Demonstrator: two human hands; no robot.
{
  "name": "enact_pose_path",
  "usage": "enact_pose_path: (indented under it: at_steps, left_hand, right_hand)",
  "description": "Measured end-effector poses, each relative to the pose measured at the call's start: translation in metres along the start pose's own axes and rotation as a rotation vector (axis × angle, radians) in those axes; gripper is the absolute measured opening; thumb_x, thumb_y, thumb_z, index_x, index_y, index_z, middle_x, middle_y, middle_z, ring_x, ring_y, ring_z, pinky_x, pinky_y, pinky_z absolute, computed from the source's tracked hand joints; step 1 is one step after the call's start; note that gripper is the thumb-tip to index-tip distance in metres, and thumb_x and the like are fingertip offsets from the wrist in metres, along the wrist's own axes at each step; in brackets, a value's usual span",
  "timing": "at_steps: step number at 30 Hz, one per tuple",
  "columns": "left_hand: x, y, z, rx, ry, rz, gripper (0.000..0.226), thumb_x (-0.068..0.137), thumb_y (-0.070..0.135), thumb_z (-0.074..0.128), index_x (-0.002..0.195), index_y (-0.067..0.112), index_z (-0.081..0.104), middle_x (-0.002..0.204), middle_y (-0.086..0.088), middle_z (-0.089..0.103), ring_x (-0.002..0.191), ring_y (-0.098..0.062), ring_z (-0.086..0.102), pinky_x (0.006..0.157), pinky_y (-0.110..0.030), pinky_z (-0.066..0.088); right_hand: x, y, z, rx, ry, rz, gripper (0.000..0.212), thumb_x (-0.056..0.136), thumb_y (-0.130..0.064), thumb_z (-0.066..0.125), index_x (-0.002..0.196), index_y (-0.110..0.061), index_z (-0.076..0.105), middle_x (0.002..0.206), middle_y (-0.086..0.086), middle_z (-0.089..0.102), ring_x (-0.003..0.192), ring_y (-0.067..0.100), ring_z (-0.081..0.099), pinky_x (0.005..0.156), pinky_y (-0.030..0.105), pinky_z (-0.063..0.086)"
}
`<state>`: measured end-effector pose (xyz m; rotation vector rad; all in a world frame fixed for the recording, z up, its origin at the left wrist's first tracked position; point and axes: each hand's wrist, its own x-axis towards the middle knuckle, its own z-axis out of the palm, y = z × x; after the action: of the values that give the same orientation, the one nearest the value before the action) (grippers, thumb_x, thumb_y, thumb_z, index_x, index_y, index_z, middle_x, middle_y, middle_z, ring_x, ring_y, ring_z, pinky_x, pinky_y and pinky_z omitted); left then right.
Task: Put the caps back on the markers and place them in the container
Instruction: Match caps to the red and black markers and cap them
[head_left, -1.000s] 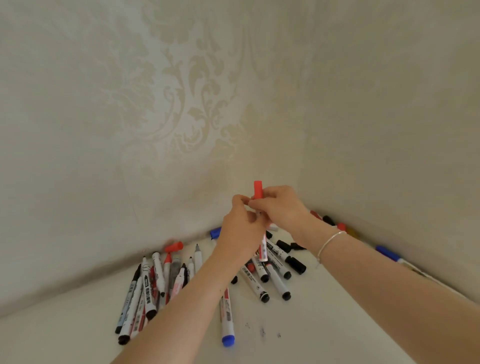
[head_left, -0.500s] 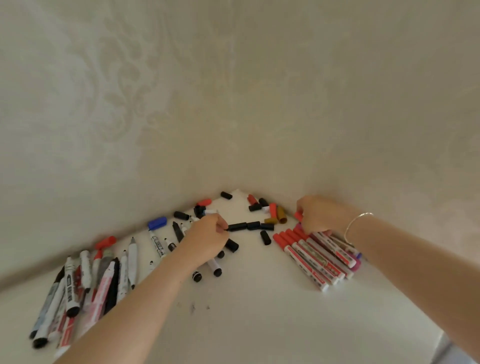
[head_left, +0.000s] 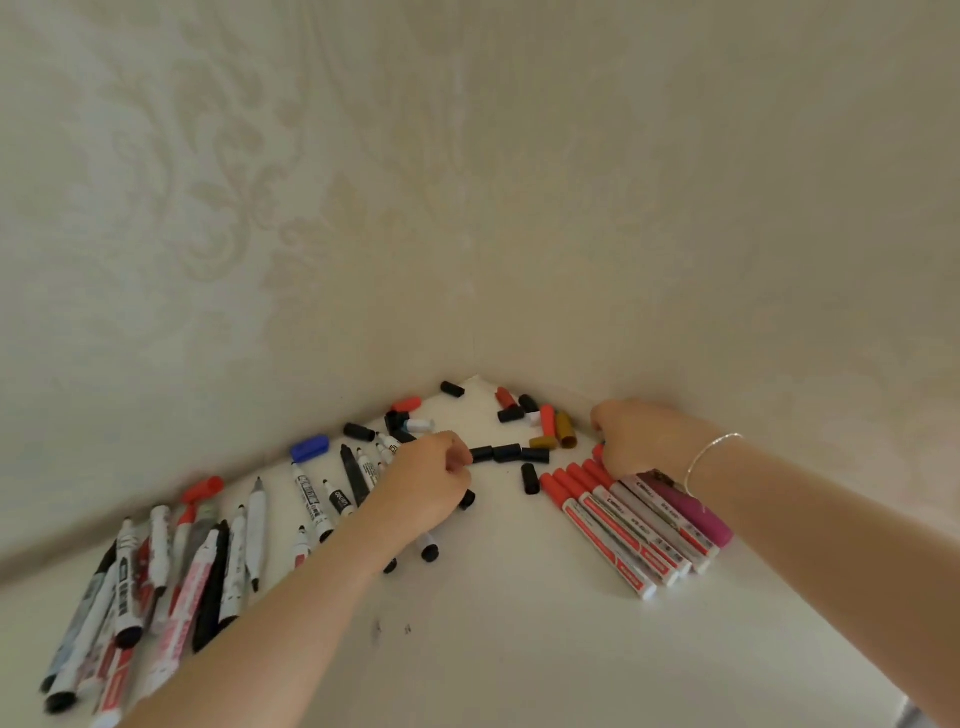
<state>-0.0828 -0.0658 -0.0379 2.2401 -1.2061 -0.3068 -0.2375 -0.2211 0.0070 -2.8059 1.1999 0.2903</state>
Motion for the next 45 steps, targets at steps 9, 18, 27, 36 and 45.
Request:
enact_pose_path:
  at_steps: [9, 18, 27, 36, 45]
  left_hand:
    - [-0.015, 0.028, 0.020, 0.077, -0.217, 0.333, 0.024, 0.093, 0.025, 0.055, 0.113, 0.029, 0.067, 0.102, 0.009, 0.059, 0.086, -0.001, 0.055, 0.079, -0.015, 0.044]
    - [-0.021, 0.047, 0.032, 0.072, -0.315, 0.448, 0.030, 0.093, 0.024, 0.050, 0.120, 0.025, 0.065, 0.107, 0.000, 0.064, 0.094, -0.014, 0.057, 0.096, -0.037, 0.043]
    - [-0.002, 0.020, 0.007, -0.062, -0.281, 0.323, 0.028, 0.093, 0.021, 0.053, 0.115, 0.028, 0.069, 0.113, 0.008, 0.066, 0.077, 0.003, 0.050, 0.069, -0.004, 0.035]
    - [-0.003, -0.004, -0.001, -0.102, -0.255, 0.240, 0.028, 0.093, 0.020, 0.052, 0.112, 0.028, 0.071, 0.105, 0.011, 0.066, 0.073, 0.005, 0.053, 0.063, -0.003, 0.037]
    - [-0.005, -0.005, -0.005, -0.107, -0.230, 0.244, 0.027, 0.094, 0.020, 0.051, 0.111, 0.028, 0.070, 0.103, 0.009, 0.065, 0.078, 0.003, 0.054, 0.064, -0.004, 0.037]
  right_hand:
    - [0.039, -0.029, -0.007, 0.125, 0.224, -0.070, 0.029, 0.093, -0.014, 0.052, 0.122, -0.011, 0.056, 0.114, 0.009, 0.060, 0.098, 0.022, 0.059, 0.084, 0.032, 0.052]
    - [0.071, -0.052, 0.009, 0.019, 0.249, -0.038, 0.019, 0.091, -0.008, 0.046, 0.110, -0.010, 0.049, 0.103, 0.008, 0.059, 0.086, 0.023, 0.058, 0.067, 0.031, 0.047]
    - [0.081, -0.063, 0.006, -0.027, 0.220, 0.045, 0.030, 0.092, -0.016, 0.051, 0.120, -0.007, 0.045, 0.109, 0.008, 0.060, 0.088, 0.023, 0.057, 0.067, 0.029, 0.043]
    - [0.086, -0.068, 0.020, -0.074, 0.280, 0.085, 0.025, 0.094, -0.014, 0.047, 0.119, -0.009, 0.046, 0.115, 0.008, 0.059, 0.103, 0.025, 0.060, 0.069, 0.030, 0.041]
    - [0.088, -0.067, 0.017, -0.200, 0.267, 0.094, 0.025, 0.096, -0.013, 0.049, 0.118, -0.014, 0.057, 0.118, 0.004, 0.060, 0.106, 0.022, 0.061, 0.072, 0.027, 0.043]
